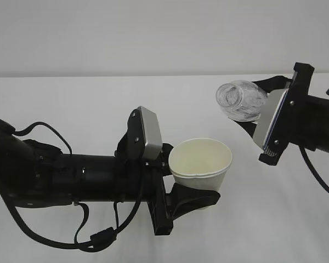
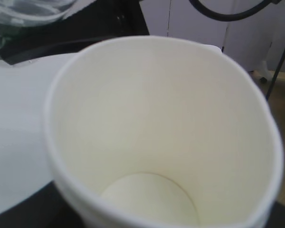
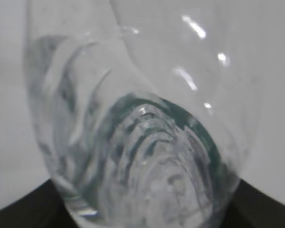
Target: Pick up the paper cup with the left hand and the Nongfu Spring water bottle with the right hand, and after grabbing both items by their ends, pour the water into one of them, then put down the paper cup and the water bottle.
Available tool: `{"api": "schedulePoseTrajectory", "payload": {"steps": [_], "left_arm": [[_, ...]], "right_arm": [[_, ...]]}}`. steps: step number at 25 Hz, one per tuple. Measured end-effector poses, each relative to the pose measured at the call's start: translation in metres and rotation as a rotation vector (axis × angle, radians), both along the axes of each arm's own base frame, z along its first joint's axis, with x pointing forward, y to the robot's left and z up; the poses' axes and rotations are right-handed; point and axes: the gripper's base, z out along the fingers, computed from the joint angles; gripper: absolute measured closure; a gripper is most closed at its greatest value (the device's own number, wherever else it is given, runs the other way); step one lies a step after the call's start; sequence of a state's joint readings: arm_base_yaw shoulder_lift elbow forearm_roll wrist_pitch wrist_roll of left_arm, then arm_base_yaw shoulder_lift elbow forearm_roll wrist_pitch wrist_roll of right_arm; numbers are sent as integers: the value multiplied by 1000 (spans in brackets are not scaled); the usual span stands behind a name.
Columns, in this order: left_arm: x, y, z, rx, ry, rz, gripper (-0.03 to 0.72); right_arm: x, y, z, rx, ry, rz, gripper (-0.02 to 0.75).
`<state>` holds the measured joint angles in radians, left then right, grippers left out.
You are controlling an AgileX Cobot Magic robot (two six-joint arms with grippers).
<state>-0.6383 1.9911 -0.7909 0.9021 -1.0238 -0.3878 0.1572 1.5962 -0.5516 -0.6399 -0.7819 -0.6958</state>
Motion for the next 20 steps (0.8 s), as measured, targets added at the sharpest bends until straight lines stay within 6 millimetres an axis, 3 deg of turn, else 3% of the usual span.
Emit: {"api": "schedulePoseTrajectory", "payload": {"steps": [7, 20], "left_arm": [[0, 0, 0, 0, 0, 0, 239], [8, -6, 9, -31, -10, -2, 239]], "right_arm": [[10, 2, 11, 1, -50, 2, 282], [10, 2, 10, -61, -88, 21, 282]]}}
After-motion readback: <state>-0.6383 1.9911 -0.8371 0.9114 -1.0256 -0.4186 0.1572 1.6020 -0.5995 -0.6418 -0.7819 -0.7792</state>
